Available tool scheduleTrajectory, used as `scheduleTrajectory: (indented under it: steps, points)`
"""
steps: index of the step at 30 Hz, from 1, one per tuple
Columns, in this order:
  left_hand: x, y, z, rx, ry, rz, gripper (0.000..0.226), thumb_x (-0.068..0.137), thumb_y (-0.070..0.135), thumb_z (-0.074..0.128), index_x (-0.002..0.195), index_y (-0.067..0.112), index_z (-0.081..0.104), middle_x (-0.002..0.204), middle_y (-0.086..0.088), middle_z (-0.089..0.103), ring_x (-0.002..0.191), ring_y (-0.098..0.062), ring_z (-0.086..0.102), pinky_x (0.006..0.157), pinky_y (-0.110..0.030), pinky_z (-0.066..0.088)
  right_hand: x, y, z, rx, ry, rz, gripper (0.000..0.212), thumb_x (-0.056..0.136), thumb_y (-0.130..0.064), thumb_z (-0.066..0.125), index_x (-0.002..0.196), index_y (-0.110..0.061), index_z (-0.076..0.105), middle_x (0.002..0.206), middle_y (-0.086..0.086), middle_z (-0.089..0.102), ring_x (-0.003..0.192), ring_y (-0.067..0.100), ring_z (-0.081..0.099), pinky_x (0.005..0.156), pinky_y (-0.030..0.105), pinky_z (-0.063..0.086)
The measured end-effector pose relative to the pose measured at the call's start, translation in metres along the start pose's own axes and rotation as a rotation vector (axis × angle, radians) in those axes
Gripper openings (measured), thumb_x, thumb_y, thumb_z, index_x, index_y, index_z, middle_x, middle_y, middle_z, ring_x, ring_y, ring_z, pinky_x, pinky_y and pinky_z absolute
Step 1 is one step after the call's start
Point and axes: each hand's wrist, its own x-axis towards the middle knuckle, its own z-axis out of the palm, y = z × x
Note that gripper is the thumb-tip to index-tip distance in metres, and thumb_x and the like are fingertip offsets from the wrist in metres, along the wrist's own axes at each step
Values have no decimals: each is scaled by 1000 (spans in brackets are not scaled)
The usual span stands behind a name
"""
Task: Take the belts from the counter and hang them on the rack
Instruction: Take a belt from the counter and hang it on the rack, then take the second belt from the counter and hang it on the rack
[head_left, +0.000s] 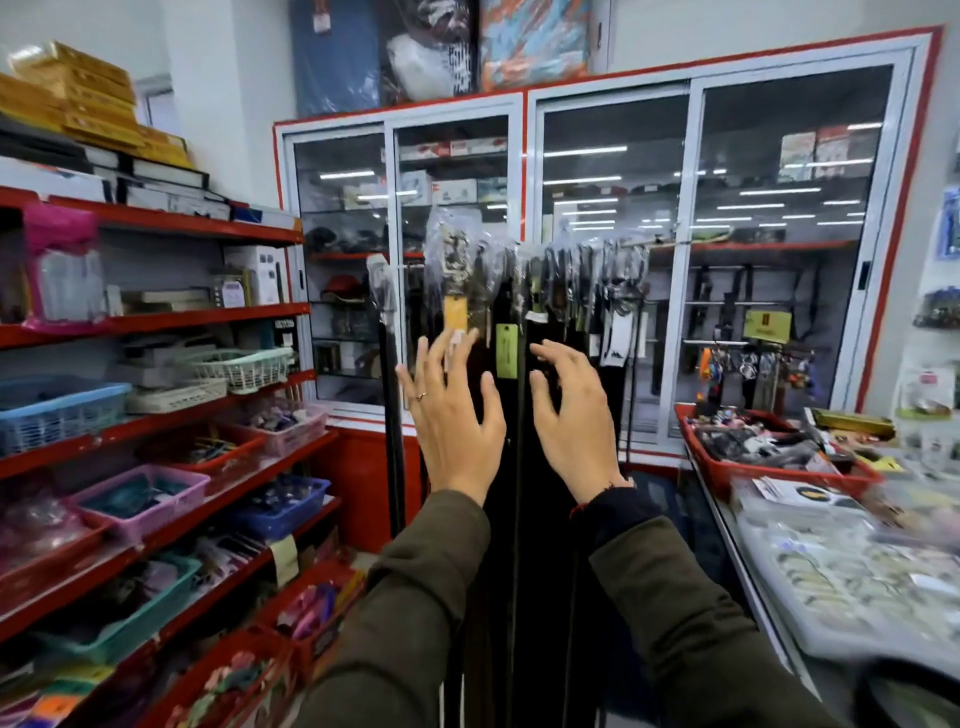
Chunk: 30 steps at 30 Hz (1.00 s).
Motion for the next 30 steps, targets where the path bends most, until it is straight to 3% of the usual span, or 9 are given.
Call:
scheduleTrajectory:
  steps: [6,9,13,20,24,30]
  points:
    - [-87,28,24,37,-210,94,49,104,32,44,152,28,40,167,4,26,160,-21,7,129,-39,-7,-67,47,-54,-235,24,32,43,104,-27,48,147,-22,48,164,-1,33,158,21,16,129,48,16]
    - [-126,49,38,7,-318,85,49,104,33,45,153,29,38,168,6,22,160,-18,3,129,-43,-4,-101,69,-85,-359,15,45,45,104,-26,49,148,-22,47,167,1,28,160,25,11,130,48,6]
    - [-174,80,55,-40,-423,86,48,104,34,44,152,30,38,168,6,21,160,-19,3,129,-44,-4,-144,95,-127,-474,-30,103,43,103,-22,51,146,-19,49,168,4,28,159,28,11,128,54,9]
    - [-265,140,83,-159,-649,101,46,106,32,42,152,28,41,168,2,24,160,-22,6,129,-49,0,-222,136,-210,-668,-152,329,47,103,-26,42,150,-23,44,168,4,27,160,28,10,129,53,8]
    - [-316,171,98,-218,-812,132,45,106,29,43,151,24,43,168,0,25,160,-24,7,129,-49,-3,-265,160,-261,-736,-176,459,45,100,-16,50,145,-19,51,163,3,37,157,30,22,127,55,12]
    - [-372,198,114,-431,-1217,257,55,100,30,48,153,21,40,164,3,33,159,-20,10,129,-46,-2,-318,192,-329,-711,-415,767,62,84,-1,52,144,-20,51,149,3,55,145,24,44,124,41,13]
